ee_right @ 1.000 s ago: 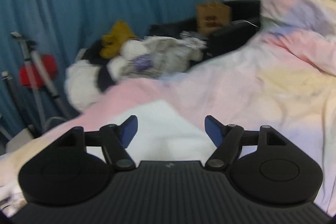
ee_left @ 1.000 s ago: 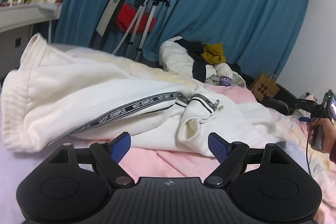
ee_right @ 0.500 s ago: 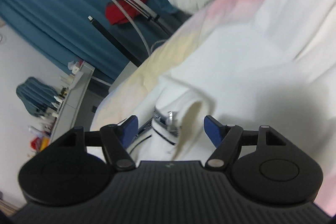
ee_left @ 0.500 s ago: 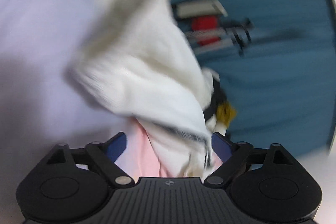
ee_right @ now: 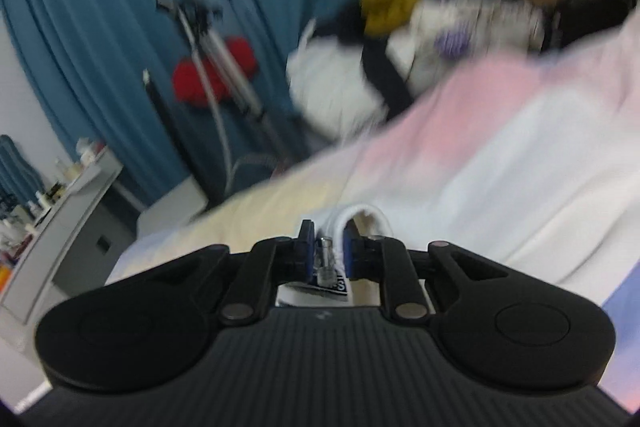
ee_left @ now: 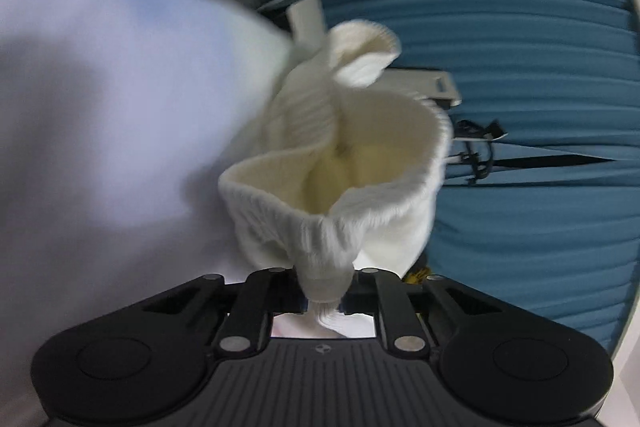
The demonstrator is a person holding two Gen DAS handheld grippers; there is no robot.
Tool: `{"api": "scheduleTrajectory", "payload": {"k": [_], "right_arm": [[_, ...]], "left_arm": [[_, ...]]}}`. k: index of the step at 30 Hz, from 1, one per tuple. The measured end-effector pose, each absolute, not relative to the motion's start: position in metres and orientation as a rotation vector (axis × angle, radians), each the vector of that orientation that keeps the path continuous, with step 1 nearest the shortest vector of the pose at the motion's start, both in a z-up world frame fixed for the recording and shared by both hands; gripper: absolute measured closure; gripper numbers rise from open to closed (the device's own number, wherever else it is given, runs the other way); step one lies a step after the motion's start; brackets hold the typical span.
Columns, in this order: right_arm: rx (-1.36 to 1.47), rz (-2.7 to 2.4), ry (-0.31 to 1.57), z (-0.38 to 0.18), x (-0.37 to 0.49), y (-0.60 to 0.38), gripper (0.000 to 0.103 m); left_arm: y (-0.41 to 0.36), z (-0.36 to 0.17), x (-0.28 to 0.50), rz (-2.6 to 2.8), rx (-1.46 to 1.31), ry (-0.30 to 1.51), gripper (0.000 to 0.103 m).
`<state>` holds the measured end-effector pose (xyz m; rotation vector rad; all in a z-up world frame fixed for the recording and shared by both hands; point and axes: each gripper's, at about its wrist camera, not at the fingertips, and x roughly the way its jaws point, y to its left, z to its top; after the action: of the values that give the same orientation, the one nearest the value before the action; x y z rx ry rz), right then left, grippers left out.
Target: Fold clothes
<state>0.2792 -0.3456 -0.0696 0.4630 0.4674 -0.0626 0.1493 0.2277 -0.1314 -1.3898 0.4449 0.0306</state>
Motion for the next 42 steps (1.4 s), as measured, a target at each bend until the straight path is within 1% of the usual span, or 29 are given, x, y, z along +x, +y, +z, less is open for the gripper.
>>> {"api": "scheduleTrajectory", "payload": {"k": [5,8,11,17,20,24,29,30,31,32,33,34,36,37,42], "right_arm": [[0.423,-0.187,0.332,-0.034,0.206,-0.408,0.087],[0.412,-0.279,0.246,-0.032,0.155,-0.443,0.087],[0.445,-0.402,0.222,-0.055,0.107,-0.472,0.086],[0.657,-0.695,0.314,-0.133,0.044,-0.515,0.086],[0.785,-0.799,0.374,-0.159,0.026,-0.528,0.085],[0.903,-0.844,0.351,-0.172,0.007,-0.527,0.083],[0.894,-0.912,0.345,-0.169,-0.017,-0.522,0.079],[0.881,-0.948,0.332,-0.165,-0.023,-0.521,0.074],[0.866,-0.974,0.315,-0.162,-0.027,-0.519,0.066],[0.85,-0.995,0.293,-0.158,-0.029,-0.518,0.062],[0.848,-0.992,0.276,-0.156,-0.03,-0.516,0.054],[0.867,-0.947,0.267,-0.155,-0.027,-0.515,0.049],[0.915,-0.84,0.265,-0.155,-0.019,-0.512,0.042],[0.962,-0.75,0.294,-0.161,-0.008,-0.512,0.04],[1.213,-0.542,0.471,-0.209,0.051,-0.512,0.04]], "left_arm": [[0.244,-0.111,0.121,0.064,-1.435,0.368,0.092],[0.256,-0.103,0.103,0.091,-1.466,0.345,0.093],[0.267,-0.096,0.088,0.125,-1.477,0.376,0.094],[0.285,-0.083,0.065,0.195,-1.435,0.486,0.094],[0.291,-0.082,0.056,0.226,-1.421,0.553,0.094],[0.31,-0.085,0.058,0.241,-1.401,0.627,0.093],[0.328,-0.091,0.065,0.219,-1.385,0.642,0.093],[0.327,-0.092,0.064,0.219,-1.399,0.637,0.093],[0.328,-0.093,0.063,0.218,-1.417,0.631,0.093],[0.329,-0.097,0.063,0.217,-1.435,0.627,0.093],[0.33,-0.103,0.065,0.214,-1.457,0.623,0.093],[0.331,-0.107,0.065,0.212,-1.48,0.619,0.093],[0.336,-0.118,0.069,0.211,-1.511,0.615,0.092],[0.337,-0.122,0.072,0.213,-1.516,0.614,0.092],[0.339,-0.127,0.086,0.231,-1.469,0.608,0.092]]}}
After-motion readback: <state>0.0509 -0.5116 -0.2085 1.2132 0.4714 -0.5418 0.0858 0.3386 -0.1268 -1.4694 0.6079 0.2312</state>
